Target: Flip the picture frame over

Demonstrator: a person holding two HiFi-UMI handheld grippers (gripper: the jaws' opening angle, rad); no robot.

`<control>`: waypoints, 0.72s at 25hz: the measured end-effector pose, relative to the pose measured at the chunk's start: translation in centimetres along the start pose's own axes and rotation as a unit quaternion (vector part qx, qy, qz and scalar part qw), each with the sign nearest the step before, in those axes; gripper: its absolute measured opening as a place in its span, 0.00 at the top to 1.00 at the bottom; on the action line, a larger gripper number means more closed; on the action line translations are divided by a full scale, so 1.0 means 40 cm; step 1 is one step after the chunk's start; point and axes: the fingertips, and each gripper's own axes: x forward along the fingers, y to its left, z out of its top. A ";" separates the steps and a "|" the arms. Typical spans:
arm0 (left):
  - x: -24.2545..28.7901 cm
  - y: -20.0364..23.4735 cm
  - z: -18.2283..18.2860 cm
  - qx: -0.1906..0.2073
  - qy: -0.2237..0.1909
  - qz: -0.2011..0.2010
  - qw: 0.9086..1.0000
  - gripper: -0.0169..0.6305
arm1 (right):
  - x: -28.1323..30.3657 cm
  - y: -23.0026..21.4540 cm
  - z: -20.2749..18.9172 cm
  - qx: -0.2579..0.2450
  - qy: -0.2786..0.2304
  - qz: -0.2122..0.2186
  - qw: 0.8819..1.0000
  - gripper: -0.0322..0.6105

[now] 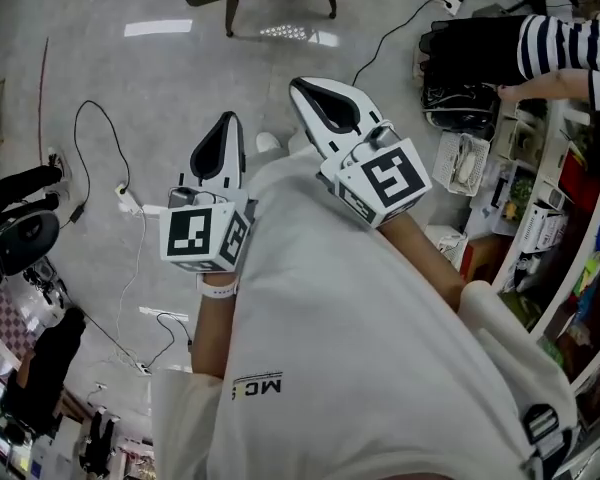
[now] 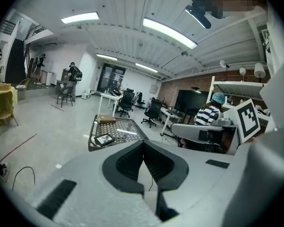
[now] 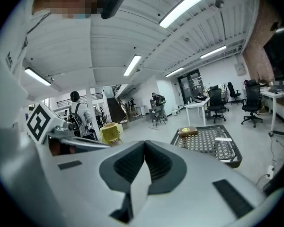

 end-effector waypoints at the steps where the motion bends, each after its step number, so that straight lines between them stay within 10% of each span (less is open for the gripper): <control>1: 0.011 0.009 0.009 -0.003 -0.001 -0.001 1.000 0.94 | 0.009 -0.007 -0.001 -0.003 0.006 0.000 1.000 0.92; 18: 0.522 0.185 0.262 0.006 0.051 0.028 0.998 0.94 | 0.434 -0.469 0.149 0.030 0.017 0.029 0.999 0.92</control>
